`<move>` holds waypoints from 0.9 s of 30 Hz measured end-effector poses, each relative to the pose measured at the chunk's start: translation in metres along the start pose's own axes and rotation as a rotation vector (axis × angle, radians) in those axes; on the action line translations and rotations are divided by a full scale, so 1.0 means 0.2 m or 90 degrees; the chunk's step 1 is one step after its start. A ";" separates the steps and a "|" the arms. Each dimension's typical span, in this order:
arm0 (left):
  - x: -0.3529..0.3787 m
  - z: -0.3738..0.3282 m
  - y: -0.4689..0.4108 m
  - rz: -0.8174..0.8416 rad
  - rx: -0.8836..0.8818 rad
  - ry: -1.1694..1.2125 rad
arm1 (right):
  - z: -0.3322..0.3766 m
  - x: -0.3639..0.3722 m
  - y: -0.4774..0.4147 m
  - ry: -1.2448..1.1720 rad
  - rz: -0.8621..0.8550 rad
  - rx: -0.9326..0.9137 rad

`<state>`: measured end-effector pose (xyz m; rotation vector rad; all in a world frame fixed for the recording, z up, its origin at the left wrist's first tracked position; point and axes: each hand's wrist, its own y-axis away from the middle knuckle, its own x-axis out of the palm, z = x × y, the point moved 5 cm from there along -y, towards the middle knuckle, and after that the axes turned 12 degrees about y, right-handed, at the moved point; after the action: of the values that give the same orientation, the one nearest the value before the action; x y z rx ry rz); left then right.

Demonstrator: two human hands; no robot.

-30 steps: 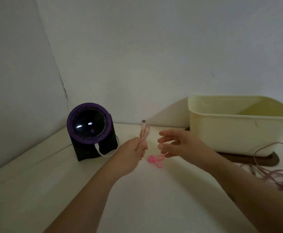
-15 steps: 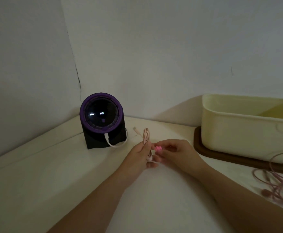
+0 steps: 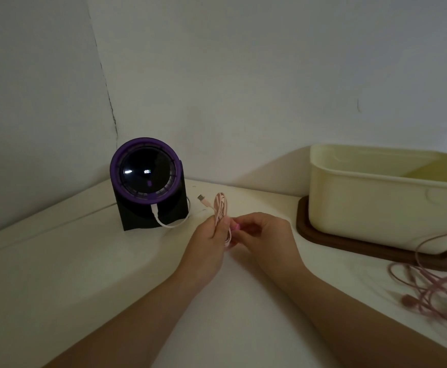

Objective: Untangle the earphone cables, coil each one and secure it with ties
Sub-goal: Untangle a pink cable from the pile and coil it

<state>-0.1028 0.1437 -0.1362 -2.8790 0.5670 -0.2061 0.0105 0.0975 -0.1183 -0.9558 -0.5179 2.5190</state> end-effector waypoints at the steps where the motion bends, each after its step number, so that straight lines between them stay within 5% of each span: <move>1: 0.00 0.00 0.00 0.000 0.007 0.004 | 0.01 -0.01 0.00 0.026 -0.013 -0.017; 9: 0.05 -0.04 0.02 -0.007 0.050 0.120 | 0.06 -0.04 0.03 0.121 -0.130 -0.130; 23: 0.07 0.00 -0.01 -0.003 -0.006 0.222 | -0.01 -0.07 0.00 0.016 -0.085 -0.063; 27: 0.07 -0.01 -0.02 -0.026 -0.002 0.192 | -0.01 -0.13 0.00 -0.045 -0.158 -0.014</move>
<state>-0.0894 0.1419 -0.1326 -2.8827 0.5583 -0.6542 0.0292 0.0857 -0.1063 -0.7598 -0.6459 2.3338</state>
